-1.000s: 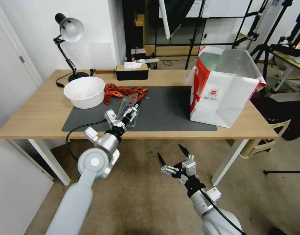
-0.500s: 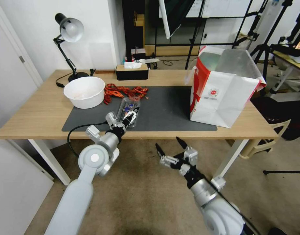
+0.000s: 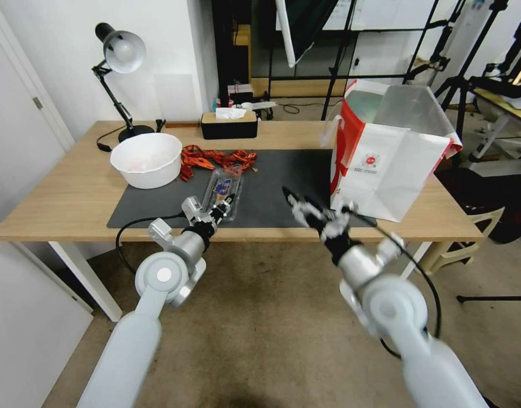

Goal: Close the takeout container lid, then place the container into the takeout bag.

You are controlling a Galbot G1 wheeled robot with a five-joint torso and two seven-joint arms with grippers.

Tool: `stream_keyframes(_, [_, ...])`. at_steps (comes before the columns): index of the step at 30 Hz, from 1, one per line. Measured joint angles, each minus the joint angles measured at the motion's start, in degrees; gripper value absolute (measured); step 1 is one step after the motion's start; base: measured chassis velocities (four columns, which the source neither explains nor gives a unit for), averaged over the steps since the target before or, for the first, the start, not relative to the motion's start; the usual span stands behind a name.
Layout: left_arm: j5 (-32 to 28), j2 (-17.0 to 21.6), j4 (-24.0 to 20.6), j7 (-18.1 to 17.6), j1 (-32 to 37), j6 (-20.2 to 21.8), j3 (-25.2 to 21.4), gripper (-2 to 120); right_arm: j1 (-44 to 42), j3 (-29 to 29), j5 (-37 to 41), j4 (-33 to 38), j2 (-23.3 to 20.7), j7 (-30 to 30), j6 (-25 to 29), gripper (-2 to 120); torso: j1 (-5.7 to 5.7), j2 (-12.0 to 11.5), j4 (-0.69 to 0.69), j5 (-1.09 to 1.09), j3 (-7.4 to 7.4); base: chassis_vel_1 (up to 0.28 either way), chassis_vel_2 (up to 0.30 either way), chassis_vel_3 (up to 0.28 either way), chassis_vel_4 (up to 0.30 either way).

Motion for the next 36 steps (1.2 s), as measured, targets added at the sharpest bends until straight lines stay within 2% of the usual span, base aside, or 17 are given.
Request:
stream_keyframes(2, [0.0, 0.02, 0.0, 0.0, 0.1, -0.01, -0.03, 0, 2.21, -0.48, 2.59, -1.35, 0.72, 2.21, -1.59, 100, 0.0, 0.0, 0.0, 0.0, 0.0, 0.0, 0.0, 0.0, 0.0])
stream_keyframes(5, [0.06, -0.01, 0.01, -0.09, 0.22, -0.03, -0.08, 0, 9.22, -2.13, 7.73, -6.49, 2.8, 9.51, -6.16, 100, 0.0, 0.0, 0.01, 0.0, 0.0, 0.0, 0.0, 0.0, 0.0])
stream_keyframes(6, [0.06, -0.01, 0.01, -0.09, 0.22, -0.03, -0.08, 0, 9.22, -2.13, 7.73, -6.49, 2.8, 9.51, -6.16, 100, 0.0, 0.0, 0.01, 0.0, 0.0, 0.0, 0.0, 0.0, 0.0])
stream_keyframes(9, [0.16, -0.11, 0.25, -0.1, 0.22, -0.1, -0.09, 0, 15.98, -3.99, 9.22, -12.71, 4.68, 14.52, -9.43, 100, 0.0, 0.0, 0.0, 0.0, 0.01, 0.0, 0.0, 0.0, 0.0])
stream_keyframes(13, [0.18, -0.14, 0.53, -0.1, 0.13, -0.17, -0.09, 0, 20.73, -6.04, 9.42, -17.39, 5.92, 16.89, -12.35, 100, 0.0, 0.0, -0.01, 0.0, 0.01, 0.0, 0.0, 0.0, 0.0])
stream_keyframes(24, [0.34, -0.6, 1.62, -0.08, -0.91, -0.4, 0.63, 0, 26.67, -10.52, 9.31, -25.23, 8.68, 21.73, -19.51, 100, 0.0, 0.01, -0.01, 0.0, 0.0, 0.0, 0.0, 0.0, 0.0])
stream_keyframes(36, [0.59, -0.63, 2.06, 0.12, -1.07, -0.88, 1.08, 0, 28.36, -12.4, 8.46, -30.36, 12.09, 23.04, -21.73, 100, -0.01, 0.01, -0.01, 0.0, 0.0, 0.0, 0.0, 0.0, 0.0])
